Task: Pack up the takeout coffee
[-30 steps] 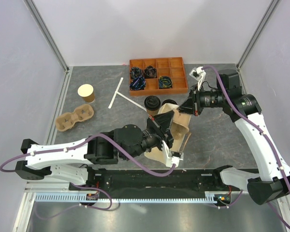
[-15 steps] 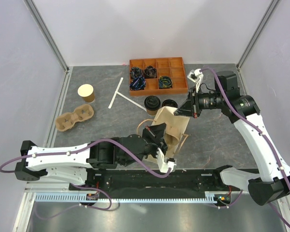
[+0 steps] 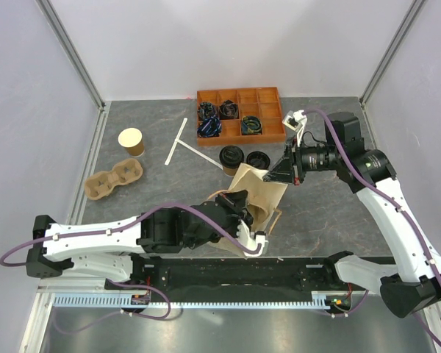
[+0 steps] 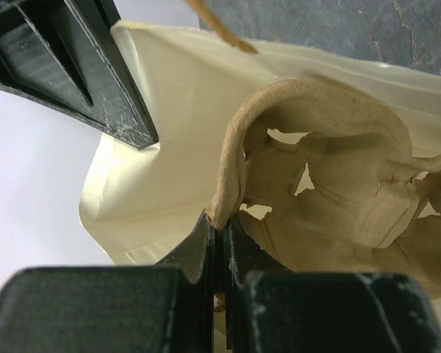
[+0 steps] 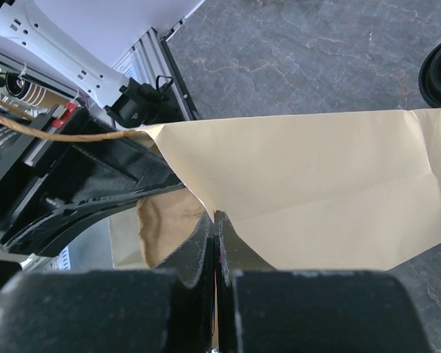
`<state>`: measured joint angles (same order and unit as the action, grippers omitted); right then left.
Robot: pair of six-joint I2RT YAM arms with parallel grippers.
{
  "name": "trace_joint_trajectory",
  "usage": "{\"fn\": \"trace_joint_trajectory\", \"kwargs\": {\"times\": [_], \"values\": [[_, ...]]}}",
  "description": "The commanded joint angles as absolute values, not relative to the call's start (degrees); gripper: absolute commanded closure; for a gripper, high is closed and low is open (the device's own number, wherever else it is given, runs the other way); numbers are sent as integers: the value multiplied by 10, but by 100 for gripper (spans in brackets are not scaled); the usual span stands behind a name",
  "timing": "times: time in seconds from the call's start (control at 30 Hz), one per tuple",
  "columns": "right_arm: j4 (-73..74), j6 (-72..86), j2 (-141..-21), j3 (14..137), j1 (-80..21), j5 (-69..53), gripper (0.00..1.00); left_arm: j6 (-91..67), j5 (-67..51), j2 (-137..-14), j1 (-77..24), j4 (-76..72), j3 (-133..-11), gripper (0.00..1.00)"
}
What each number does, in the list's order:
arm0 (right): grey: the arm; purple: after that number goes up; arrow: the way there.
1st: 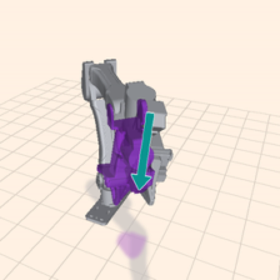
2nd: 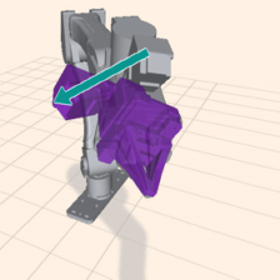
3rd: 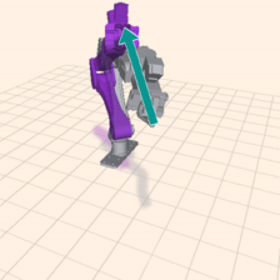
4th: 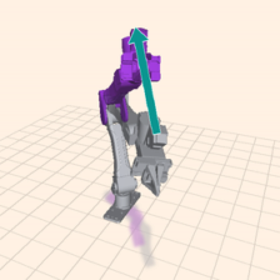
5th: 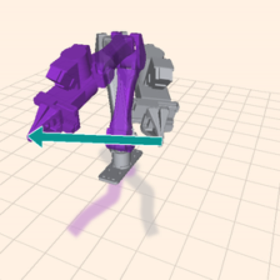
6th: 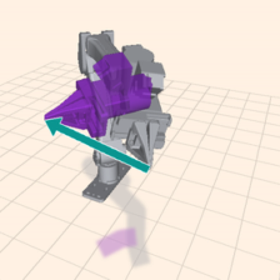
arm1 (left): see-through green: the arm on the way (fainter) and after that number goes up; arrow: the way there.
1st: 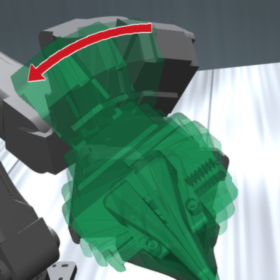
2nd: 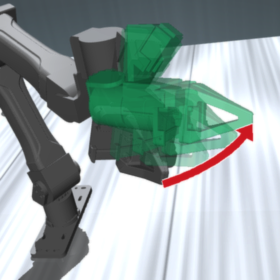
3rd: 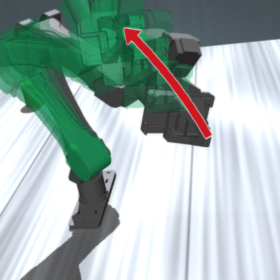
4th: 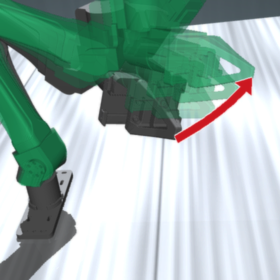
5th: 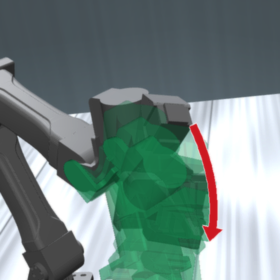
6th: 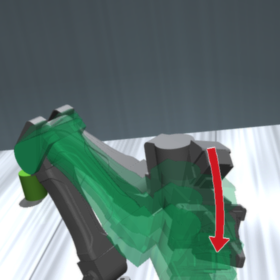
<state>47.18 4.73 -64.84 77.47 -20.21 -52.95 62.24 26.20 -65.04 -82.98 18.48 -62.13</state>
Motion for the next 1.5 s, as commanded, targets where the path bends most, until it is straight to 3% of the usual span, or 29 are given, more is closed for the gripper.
{"fn": "trace_joint_trajectory", "kwargs": {"times": [0.0, 0.57, 1.47], "values": [[454, 56, -631, 759, -208, -557, 100, 581, 239, -660, -810, 180, -618, 98], [442, 64, -649, 765, -230, -587, 100, 596, 212, -669, -801, 114, -577, 98], [459, 28, -664, 773, -258, -596, 100, 500, 179, -704, -744, 152, -548, 98]]}}
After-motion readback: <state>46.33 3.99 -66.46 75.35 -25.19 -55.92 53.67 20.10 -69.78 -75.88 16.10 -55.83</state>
